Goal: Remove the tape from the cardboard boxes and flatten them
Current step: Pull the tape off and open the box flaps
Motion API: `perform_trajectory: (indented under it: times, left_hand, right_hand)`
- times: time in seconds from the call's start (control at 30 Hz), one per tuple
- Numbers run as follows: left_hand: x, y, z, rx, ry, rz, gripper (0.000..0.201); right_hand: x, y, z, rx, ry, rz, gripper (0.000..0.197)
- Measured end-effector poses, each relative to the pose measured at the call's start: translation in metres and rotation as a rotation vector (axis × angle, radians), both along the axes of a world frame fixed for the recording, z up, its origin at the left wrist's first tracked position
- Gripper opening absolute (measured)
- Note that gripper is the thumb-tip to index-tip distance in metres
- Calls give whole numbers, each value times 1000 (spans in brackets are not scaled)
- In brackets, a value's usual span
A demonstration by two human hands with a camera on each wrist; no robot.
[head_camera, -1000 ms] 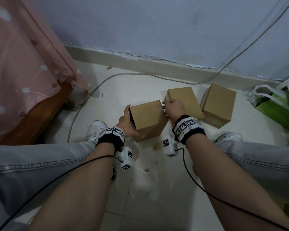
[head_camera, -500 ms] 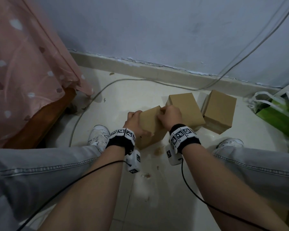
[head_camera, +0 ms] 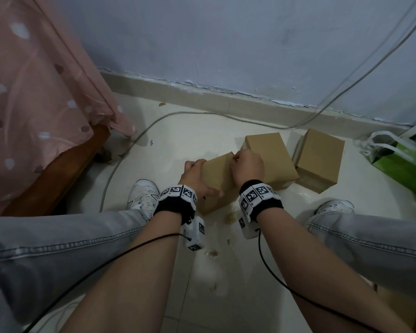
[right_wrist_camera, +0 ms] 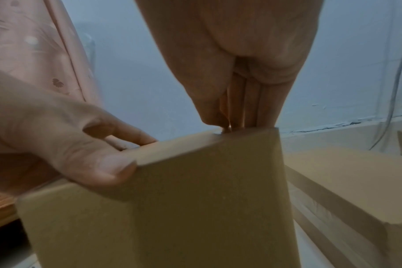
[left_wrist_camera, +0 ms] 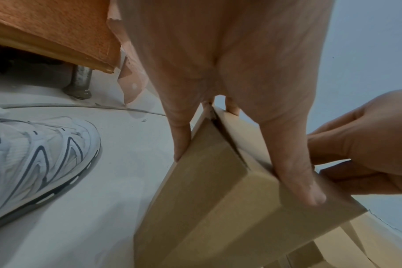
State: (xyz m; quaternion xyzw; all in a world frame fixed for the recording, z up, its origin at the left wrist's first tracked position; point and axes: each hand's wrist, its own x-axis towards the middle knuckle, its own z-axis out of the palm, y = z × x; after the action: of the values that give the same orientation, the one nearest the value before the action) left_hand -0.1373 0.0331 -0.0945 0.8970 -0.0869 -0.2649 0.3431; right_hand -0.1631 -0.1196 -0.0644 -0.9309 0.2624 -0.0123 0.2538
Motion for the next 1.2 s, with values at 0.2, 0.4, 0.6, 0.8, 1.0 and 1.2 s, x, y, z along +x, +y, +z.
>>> perform_trajectory:
  times: [0.2, 0.4, 0.6, 0.8, 1.0, 1.2]
  left_hand:
    - [2, 0, 1, 5, 11, -6, 112]
    - [1, -1, 2, 14, 7, -3, 113]
    - [2, 0, 3, 19, 10, -8, 111]
    - [1, -1, 3, 27, 7, -14, 113]
    - [2, -1, 3, 15, 6, -9, 108]
    - [2, -1, 2, 19, 17, -22, 111]
  right_hand:
    - [-2, 0, -2, 57, -26, 0, 22]
    - [-1, 4, -3, 29, -18, -20, 21]
    - [-3, -4, 1, 141, -36, -57, 26]
    - [-5, 3, -1, 91, -12, -37, 21]
    - [0, 13, -2, -8, 8, -24, 17]
    - [-7, -1, -6, 56, -11, -73, 30]
